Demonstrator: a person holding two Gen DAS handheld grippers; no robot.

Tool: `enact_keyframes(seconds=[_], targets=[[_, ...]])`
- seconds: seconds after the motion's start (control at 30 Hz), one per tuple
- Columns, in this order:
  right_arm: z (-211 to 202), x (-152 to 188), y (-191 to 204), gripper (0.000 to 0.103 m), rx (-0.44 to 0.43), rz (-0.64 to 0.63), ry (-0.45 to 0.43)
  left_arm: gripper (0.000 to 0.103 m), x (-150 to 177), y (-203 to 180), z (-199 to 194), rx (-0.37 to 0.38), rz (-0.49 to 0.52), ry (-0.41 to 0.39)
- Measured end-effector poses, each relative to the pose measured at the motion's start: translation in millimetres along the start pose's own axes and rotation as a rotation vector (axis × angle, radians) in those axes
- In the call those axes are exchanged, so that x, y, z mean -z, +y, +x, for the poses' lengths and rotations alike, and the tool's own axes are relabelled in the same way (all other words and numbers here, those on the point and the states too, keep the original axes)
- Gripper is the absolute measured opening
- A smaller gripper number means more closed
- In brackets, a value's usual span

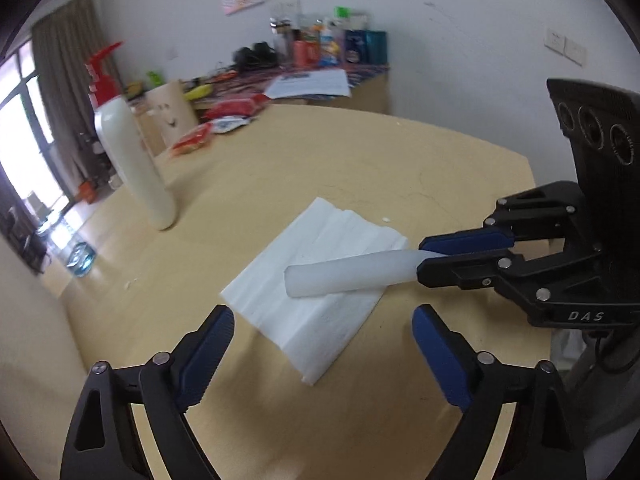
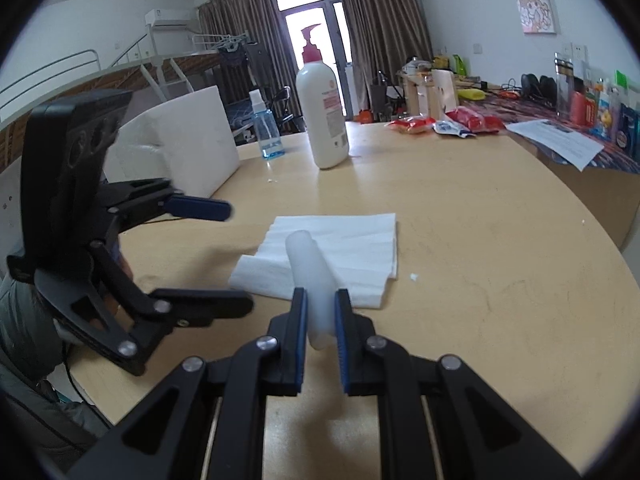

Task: Organize soft objects
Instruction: 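Close the right gripper on the white foam tube end and lift it, then close the left gripper on the white paper towel while the right gripper holds the tube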

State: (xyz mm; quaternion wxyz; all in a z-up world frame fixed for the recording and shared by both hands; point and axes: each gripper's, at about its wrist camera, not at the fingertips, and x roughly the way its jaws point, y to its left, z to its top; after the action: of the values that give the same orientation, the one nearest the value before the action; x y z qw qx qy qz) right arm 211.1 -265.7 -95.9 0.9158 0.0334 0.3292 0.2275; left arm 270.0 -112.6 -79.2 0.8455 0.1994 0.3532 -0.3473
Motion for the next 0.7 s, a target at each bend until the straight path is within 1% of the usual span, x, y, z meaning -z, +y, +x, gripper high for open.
enact_keyframes(seconds=[0.03,0.07,0.17,0.23,0.33,0.4,0.5,0.63,0.7], targets=[[-0.8,0.0,-0.5,0.016,0.001,0.003,-0.003,0.085,-1.1,-0.5,2.7,0.013,0.021,0.006],[-1.7,0.0,-1.7,0.016,0.005,0.008,-0.006,0.083,-2.9,2.0,6.9,0.028,0.019,0.021],[-3.7,0.9,-3.7,0.016,0.005,0.013,-0.011,0.079,-6.6,13.0,18.1,0.059,-0.021,0.053],[-3.9,2.0,-4.0,0.016,0.006,0.014,-0.009,0.072,-6.9,18.8,25.3,0.080,-0.027,0.084],[-3.1,2.7,-4.5,0.016,0.004,0.018,-0.007,0.070,-7.1,18.1,33.6,0.095,0.001,0.109],[-3.8,3.2,-4.3,0.016,0.002,0.016,-0.008,0.070,-6.2,16.3,32.8,0.099,0.012,0.101],[-4.1,3.5,-4.8,0.016,0.002,0.016,-0.008,0.066,-6.5,12.4,33.7,0.101,0.041,0.101],[-5.4,3.0,-5.4,0.016,0.000,0.016,-0.012,0.061,-7.2,13.1,36.6,0.117,0.037,0.113],[-5.0,3.3,-5.9,0.016,0.001,0.016,-0.010,0.061,-8.0,13.1,36.9,0.123,0.037,0.116]])
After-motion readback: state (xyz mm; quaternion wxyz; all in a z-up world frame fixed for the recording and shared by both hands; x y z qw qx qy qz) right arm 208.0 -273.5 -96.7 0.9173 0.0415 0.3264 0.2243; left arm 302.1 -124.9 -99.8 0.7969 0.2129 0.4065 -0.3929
